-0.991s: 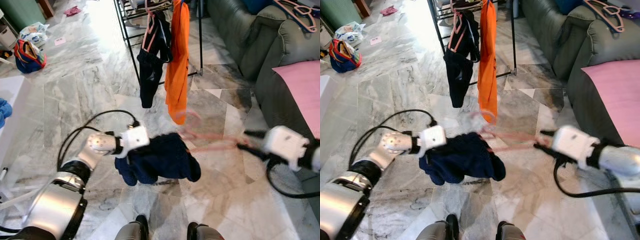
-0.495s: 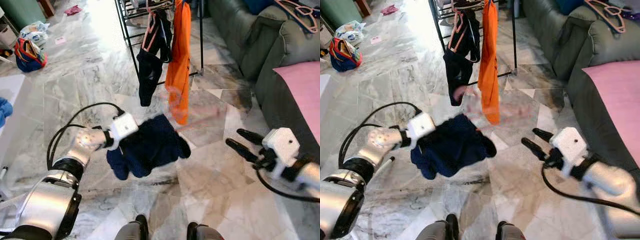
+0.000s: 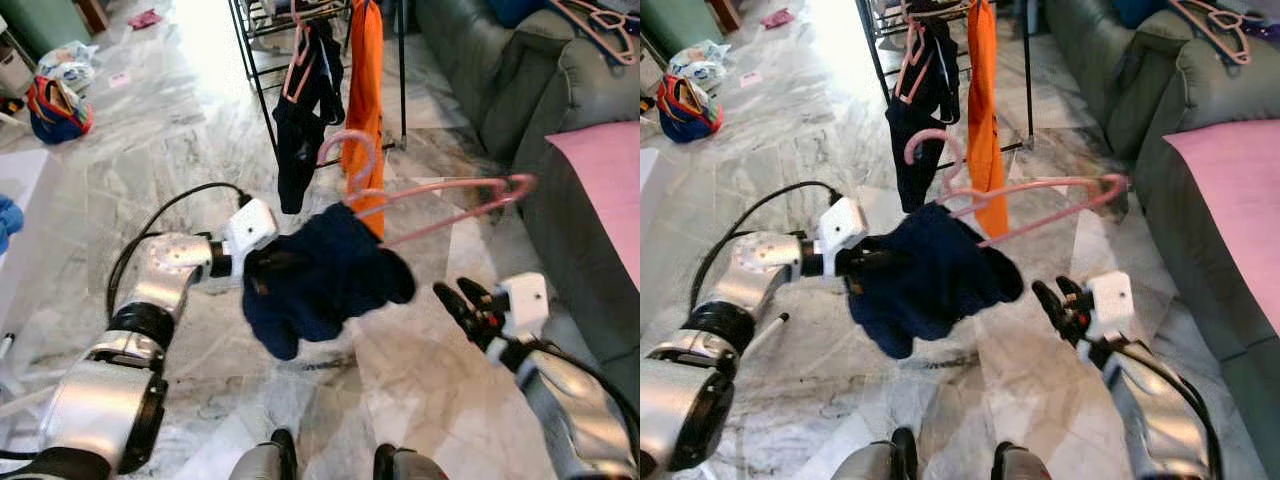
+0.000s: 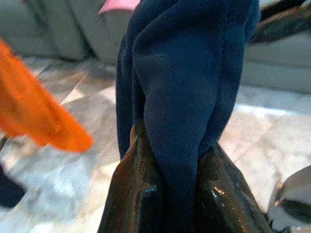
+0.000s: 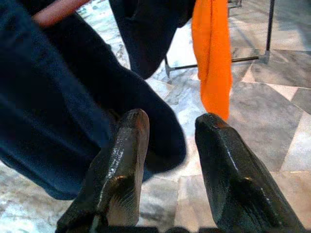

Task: Hang hanger

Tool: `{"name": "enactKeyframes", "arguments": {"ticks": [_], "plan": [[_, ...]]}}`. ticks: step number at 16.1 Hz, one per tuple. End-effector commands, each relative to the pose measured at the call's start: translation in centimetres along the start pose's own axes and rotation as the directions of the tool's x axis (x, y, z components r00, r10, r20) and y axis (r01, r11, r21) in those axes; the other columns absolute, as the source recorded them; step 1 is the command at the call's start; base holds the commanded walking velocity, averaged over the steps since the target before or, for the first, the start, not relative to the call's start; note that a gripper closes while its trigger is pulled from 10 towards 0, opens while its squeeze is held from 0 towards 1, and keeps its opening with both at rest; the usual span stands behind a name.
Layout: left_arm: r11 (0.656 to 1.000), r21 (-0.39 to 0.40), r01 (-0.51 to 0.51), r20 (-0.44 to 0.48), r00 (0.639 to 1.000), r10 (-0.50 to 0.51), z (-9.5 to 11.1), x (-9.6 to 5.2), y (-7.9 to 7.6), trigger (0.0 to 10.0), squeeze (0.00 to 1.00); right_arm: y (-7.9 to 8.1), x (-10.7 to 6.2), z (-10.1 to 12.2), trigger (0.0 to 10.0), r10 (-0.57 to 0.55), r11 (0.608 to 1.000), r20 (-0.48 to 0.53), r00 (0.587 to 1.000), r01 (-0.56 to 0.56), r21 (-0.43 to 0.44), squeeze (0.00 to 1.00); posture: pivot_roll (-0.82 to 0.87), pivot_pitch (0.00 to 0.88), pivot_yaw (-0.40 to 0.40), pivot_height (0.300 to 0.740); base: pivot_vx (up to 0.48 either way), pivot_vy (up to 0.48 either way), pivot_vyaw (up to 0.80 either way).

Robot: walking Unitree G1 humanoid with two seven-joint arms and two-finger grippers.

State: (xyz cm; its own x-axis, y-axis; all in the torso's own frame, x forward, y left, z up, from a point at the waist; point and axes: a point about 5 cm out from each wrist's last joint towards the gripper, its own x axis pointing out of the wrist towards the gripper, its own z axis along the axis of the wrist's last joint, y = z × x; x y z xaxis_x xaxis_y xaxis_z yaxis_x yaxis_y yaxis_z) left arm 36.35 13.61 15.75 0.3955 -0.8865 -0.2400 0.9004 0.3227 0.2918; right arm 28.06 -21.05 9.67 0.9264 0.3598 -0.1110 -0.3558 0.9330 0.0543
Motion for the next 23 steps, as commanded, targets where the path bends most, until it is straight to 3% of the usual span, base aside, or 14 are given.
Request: {"name": "enactKeyframes", "arguments": {"ticks": [1, 4, 5, 6, 7, 8, 9, 10, 11, 15, 16, 17, 22, 23], "plan": [[1.000, -0.004, 0.015, 0.044, 0.999, -0.015, 0.5, -0.2, 0.0, 0.0, 0.00, 0.1, 0.1, -0.8, 10.0, -0.013, 1.000, -0.019, 1.000, 0.013, 0.004, 0.00, -0.08, 0.229, 0.075, 0.740, 0.000, 0.000, 0.00], [0.998, -0.003, 0.068, 0.064, 0.996, -0.067, 0.8, 0.3, -0.6, 0.0, 0.00, 0.1, 0.8, -0.7, 9.5, -0.028, 0.998, -0.020, 0.999, 0.027, -0.061, 0.00, -0.08, 0.232, 0.075, 0.740, 0.000, 0.000, 0.00], [0.996, -0.008, 0.087, 0.078, 0.993, -0.086, 0.9, 0.5, -0.8, 0.0, 0.00, 0.0, 0.9, -0.7, 10.0, -0.033, 0.996, -0.024, 0.999, 0.031, -0.081, 0.00, -0.09, 0.233, 0.075, 0.740, 0.000, 0.000, 0.00], [0.994, -0.010, 0.108, 0.099, 0.989, -0.106, 1.3, 0.6, -0.9, 0.0, 0.00, -0.2, 1.1, -0.8, 9.2, -0.031, 0.995, -0.023, 0.999, 0.029, -0.091, 0.00, -0.09, 0.234, 0.076, 0.740, 0.000, 0.000, 0.00], [0.993, -0.010, 0.119, 0.114, 0.986, -0.117, 1.7, 0.7, -0.9, 0.0, 0.00, -0.2, 1.1, -1.1, 0.0, -0.027, 0.997, -0.028, 0.999, 0.024, -0.075, 0.00, -0.09, 0.235, 0.075, 0.740, 0.000, 0.000, 0.00], [0.993, -0.005, 0.118, 0.120, 0.986, -0.116, 1.9, 0.7, -0.9, 0.0, 0.00, -0.2, 1.2, -1.4, 0.1, -0.023, 0.996, -0.039, 0.999, 0.019, -0.088, 0.00, -0.09, 0.235, 0.074, 0.740, 0.000, 0.000, 0.00], [0.993, -0.002, 0.119, 0.116, 0.986, -0.118, 1.9, 0.8, -0.9, 0.0, 0.00, 0.2, 1.5, -1.4, 10.0, -0.006, 0.996, -0.045, 0.999, 0.002, -0.090, 0.00, -0.09, 0.234, 0.074, 0.740, 0.000, 0.000, 0.00], [0.993, -0.003, 0.118, 0.116, 0.986, -0.117, 1.9, 0.9, -1.0, 0.0, 0.00, 0.4, 1.6, -1.5, 10.0, 0.002, 0.996, -0.047, 0.999, -0.006, -0.093, 0.00, -0.09, 0.234, 0.073, 0.740, 0.000, 0.000, 0.00], [0.993, -0.002, 0.116, 0.112, 0.987, -0.115, 1.8, 0.9, -1.0, 0.0, 0.00, 0.5, 1.6, -1.6, 10.0, 0.016, 0.997, -0.049, 0.999, -0.020, -0.076, 1.00, -0.09, 0.233, 0.073, 0.740, 0.000, 0.000, 0.00], [0.998, -0.021, 0.063, 0.112, 0.992, -0.060, 1.6, 0.9, -0.9, 0.0, 0.00, -0.6, 0.9, -1.6, 10.0, -0.113, 0.953, -0.038, 0.993, 0.097, -0.288, 1.00, -0.09, 0.234, 0.080, 0.740, 0.000, 0.000, 0.00], [0.998, -0.028, 0.057, 0.113, 0.992, -0.054, 1.5, 0.9, -0.9, 0.0, 0.00, -0.6, 0.9, -1.6, 10.0, -0.117, 0.952, -0.029, 0.993, 0.103, -0.287, 0.84, -0.09, 0.233, 0.081, 0.740, 0.000, 0.000, 0.00], [0.998, -0.048, 0.043, 0.114, 0.993, -0.037, 1.2, 1.0, -0.9, 0.0, 0.00, 0.0, 0.9, -1.4, 10.0, -0.125, 0.953, -0.002, 0.992, 0.119, -0.279, 0.00, -0.10, 0.233, 0.083, 0.740, 0.000, 0.000, 0.00], [0.997, -0.077, 0.031, 0.150, 0.988, -0.019, 1.5, 2.0, -1.4, 0.0, 0.00, 2.5, 1.1, -4.4, 10.0, -0.155, 0.970, -0.035, 0.987, 0.145, -0.193, 0.00, -0.11, 0.215, 0.070, 0.740, 0.000, 0.000, 0.00], [0.996, -0.086, 0.037, 0.160, 0.987, -0.023, 1.5, 2.2, -1.5, 0.0, 0.00, 2.6, 1.2, -4.5, 5.1, -0.160, 0.975, -0.030, 0.987, 0.153, -0.161, 0.09, -0.11, 0.214, 0.066, 0.740, 0.000, 0.000, 0.00]]}}
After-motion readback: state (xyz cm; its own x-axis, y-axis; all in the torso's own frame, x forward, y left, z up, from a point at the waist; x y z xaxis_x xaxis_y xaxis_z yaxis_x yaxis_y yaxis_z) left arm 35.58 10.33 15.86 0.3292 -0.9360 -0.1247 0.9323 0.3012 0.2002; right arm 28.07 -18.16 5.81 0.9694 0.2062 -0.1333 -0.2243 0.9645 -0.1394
